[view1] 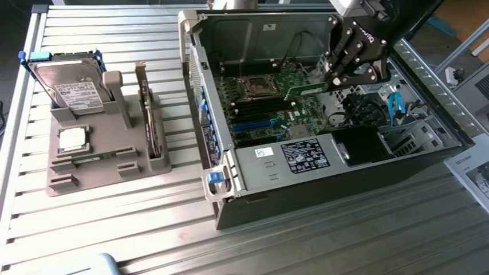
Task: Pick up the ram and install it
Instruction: 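Pick up the ram and move it above insertion slot, then insert the ram into the slot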
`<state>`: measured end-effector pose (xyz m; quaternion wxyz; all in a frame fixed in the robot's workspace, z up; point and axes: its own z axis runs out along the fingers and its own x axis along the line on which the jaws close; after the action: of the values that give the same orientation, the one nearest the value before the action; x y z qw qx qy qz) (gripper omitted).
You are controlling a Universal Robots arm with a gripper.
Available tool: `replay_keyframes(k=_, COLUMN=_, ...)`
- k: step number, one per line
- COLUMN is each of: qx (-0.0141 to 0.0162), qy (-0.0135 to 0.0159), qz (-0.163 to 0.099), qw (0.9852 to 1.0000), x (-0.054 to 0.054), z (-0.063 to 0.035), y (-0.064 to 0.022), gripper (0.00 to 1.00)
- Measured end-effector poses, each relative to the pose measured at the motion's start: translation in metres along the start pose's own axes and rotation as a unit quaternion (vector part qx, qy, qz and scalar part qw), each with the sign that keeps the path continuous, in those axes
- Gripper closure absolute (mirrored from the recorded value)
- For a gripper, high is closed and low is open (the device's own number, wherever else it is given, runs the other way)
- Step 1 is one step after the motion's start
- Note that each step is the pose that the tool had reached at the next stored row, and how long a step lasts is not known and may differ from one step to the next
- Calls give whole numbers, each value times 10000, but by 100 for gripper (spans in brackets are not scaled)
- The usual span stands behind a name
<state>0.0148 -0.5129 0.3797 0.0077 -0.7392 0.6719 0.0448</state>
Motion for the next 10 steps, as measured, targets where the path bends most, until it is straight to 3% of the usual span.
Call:
replay_keyframes(k=2, qx=0, qy=0, qz=0, qw=10000, x=9, z=5, y=-93, gripper=86)
replay_keyframes(k=10, qx=0, qy=0, qz=0, qw=10000, x=9, z=7, y=-95, gripper=86)
